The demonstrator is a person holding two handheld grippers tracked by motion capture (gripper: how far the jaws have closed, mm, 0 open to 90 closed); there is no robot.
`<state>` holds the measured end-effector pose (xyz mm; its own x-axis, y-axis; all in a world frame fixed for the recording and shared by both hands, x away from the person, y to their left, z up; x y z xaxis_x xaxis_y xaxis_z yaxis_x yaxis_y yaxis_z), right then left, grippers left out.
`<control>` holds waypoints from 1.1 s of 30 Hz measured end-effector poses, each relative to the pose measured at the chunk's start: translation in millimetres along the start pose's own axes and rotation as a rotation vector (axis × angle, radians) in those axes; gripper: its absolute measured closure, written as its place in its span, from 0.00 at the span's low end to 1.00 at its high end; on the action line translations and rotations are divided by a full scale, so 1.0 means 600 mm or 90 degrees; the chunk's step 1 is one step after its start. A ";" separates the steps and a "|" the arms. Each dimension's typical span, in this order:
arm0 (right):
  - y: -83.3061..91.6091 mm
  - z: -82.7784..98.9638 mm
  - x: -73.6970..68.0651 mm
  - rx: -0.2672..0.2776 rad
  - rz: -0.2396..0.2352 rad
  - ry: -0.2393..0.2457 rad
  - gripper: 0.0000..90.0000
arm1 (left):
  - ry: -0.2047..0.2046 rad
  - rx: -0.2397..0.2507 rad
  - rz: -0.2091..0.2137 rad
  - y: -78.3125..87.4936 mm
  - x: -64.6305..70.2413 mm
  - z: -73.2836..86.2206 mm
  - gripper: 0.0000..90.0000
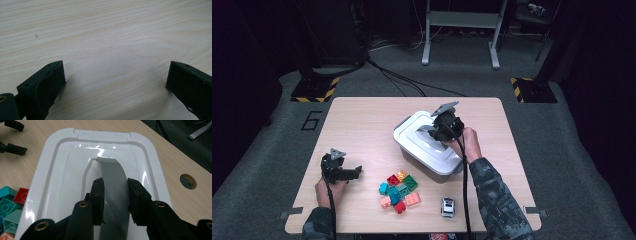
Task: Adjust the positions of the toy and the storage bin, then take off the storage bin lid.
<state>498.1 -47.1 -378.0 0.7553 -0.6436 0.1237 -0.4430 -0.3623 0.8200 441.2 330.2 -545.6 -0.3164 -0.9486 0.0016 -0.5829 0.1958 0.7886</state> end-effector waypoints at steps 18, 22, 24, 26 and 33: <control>0.002 -0.005 -0.002 -0.001 0.007 -0.008 0.75 | -0.006 -0.004 -0.001 0.001 -0.001 0.000 0.02; 0.015 -0.010 0.003 0.018 0.012 -0.021 0.75 | -0.005 -0.004 0.000 0.001 -0.001 0.000 0.02; 0.018 -0.010 0.005 0.017 0.012 -0.019 0.75 | -0.005 -0.003 -0.001 0.001 -0.001 0.000 0.02; 0.028 -0.011 0.007 0.018 0.014 -0.020 0.75 | -0.001 0.001 -0.001 0.000 0.000 0.000 0.03; 0.056 -0.012 0.013 0.031 0.022 -0.020 0.75 | 0.000 0.003 -0.003 0.001 0.000 0.000 0.03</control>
Point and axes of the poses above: each handheld gripper's, and its own axes: y roughly backward along the jaws, z roughly out of its underside, x roughly to its right, the point moved 2 cm from there along -y, roughly forward along the jaws, and after that the axes turned 9 degrees about -x, right-handed, at the moved point
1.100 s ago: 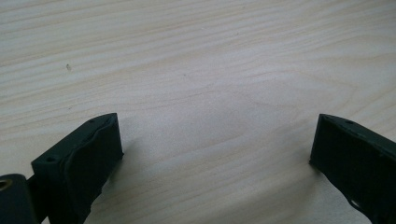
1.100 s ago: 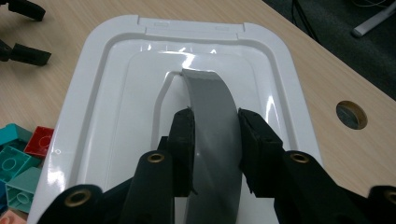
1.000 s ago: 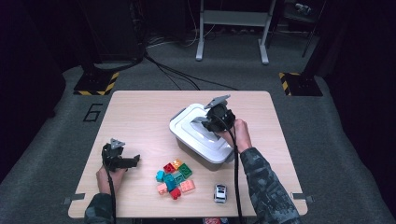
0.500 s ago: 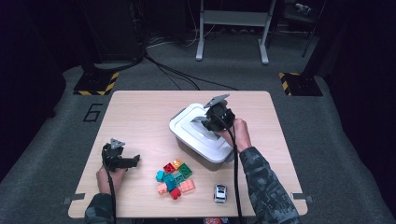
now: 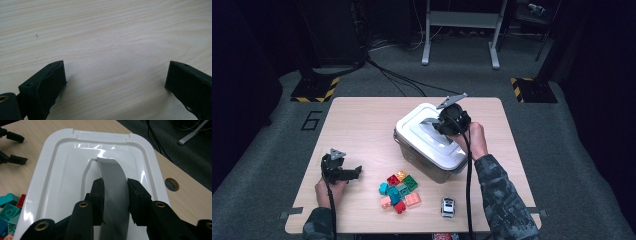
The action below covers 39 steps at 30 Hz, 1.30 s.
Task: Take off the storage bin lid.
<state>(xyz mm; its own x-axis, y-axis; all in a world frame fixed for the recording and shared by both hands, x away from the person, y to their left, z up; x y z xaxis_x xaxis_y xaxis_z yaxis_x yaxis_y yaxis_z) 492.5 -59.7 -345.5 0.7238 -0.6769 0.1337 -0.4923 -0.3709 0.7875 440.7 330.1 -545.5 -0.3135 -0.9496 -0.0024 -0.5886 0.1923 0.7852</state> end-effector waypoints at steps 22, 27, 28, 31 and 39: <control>0.072 0.037 0.076 0.008 0.066 -0.082 0.75 | 0.000 0.000 0.002 0.000 0.000 0.000 0.03; 0.082 0.045 0.093 0.007 0.082 -0.104 0.75 | -0.003 -0.003 0.003 0.000 -0.001 -0.001 0.03; 0.087 0.050 0.102 0.009 0.090 -0.111 0.75 | -0.003 -0.003 0.003 0.000 -0.001 -0.001 0.03; 0.093 0.055 0.112 0.004 0.098 -0.117 0.75 | -0.004 -0.002 0.003 0.000 -0.001 -0.001 0.03; 0.110 0.075 0.157 0.001 0.133 -0.176 0.75 | 0.001 0.001 0.003 -0.001 0.000 -0.001 0.03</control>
Point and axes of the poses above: each handheld gripper's, and its own axes: y roughly backward along the jaws, z roughly out of its underside, x roughly to its right, the point moved 2 cm from there along -y, roughly forward along the jaws, and after that the axes turned 9 degrees about -x, right-handed, at the moved point
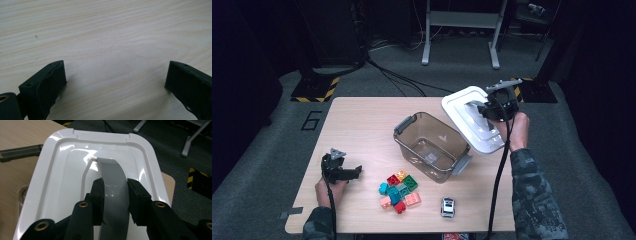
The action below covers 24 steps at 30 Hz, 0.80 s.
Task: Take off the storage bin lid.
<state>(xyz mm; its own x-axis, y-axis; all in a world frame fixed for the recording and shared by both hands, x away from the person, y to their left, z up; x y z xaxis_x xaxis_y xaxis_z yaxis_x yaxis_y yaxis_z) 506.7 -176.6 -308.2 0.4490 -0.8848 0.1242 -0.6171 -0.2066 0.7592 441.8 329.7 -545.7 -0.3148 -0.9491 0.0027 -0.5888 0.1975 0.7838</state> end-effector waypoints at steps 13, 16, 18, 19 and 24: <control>-0.019 0.039 0.086 -0.015 0.052 -0.099 0.75 | -0.001 -0.001 0.000 0.000 0.000 0.000 0.03; -0.031 0.053 0.100 -0.022 0.079 -0.110 0.75 | 0.000 -0.001 0.000 0.000 0.000 0.000 0.03; -0.040 0.063 0.107 -0.027 0.080 -0.123 0.75 | 0.000 0.000 0.000 0.000 0.000 0.000 0.03; -0.044 0.068 0.109 -0.028 0.081 -0.129 0.75 | 0.000 0.000 0.000 0.000 0.000 0.000 0.03; -0.066 0.085 0.115 -0.038 0.083 -0.148 0.75 | 0.000 0.000 0.000 0.000 0.000 0.000 0.03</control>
Point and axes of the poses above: each handheld gripper's, and its own axes: y roughly backward along the jaws, z roughly out of its underside, x roughly to its right, the point moved 2 cm from there along -y, roughly forward along the jaws, and after that the axes turned 9 degrees about -x, right-handed, at the moved point
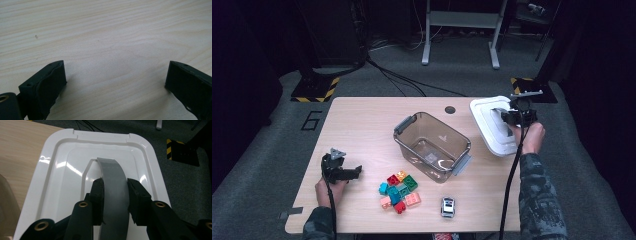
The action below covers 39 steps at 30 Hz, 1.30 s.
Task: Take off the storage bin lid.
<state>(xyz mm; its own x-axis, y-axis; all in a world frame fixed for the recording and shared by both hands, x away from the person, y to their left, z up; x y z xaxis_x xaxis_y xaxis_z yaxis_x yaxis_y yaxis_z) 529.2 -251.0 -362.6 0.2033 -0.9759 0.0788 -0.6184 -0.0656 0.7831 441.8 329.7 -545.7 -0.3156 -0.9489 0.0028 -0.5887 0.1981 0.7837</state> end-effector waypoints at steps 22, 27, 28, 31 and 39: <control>-0.112 0.066 -0.024 -0.044 0.006 -0.050 0.75 | 0.000 0.000 -0.001 0.000 0.000 0.000 0.04; -0.129 0.076 -0.034 -0.057 0.007 -0.061 0.75 | -0.001 -0.001 0.000 0.000 0.000 0.000 0.04; -0.136 0.080 -0.038 -0.059 0.005 -0.067 0.75 | 0.000 0.000 0.000 0.000 0.000 0.000 0.04; -0.146 0.086 -0.041 -0.066 0.000 -0.070 0.75 | -0.001 -0.001 0.000 0.000 0.000 0.000 0.04; -0.162 0.100 -0.048 -0.076 0.017 -0.076 0.75 | 0.000 0.000 0.000 0.000 0.000 0.000 0.04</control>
<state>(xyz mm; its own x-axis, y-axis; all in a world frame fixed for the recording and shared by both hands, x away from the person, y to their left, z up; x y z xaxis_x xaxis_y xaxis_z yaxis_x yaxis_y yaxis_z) 537.9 -229.0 -478.1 0.0921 -0.9952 0.0331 -0.5268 -0.0205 0.8497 441.8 329.7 -545.6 -0.3150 -0.9491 0.0026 -0.5887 0.1975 0.7838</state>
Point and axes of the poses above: each handheld gripper's, and its own axes: y roughly backward along the jaws, z roughly out of its underside, x roughly to its right, the point moved 2 cm from there along -y, roughly forward along the jaws, and after that the axes turned 9 degrees about -x, right-handed, at the moved point
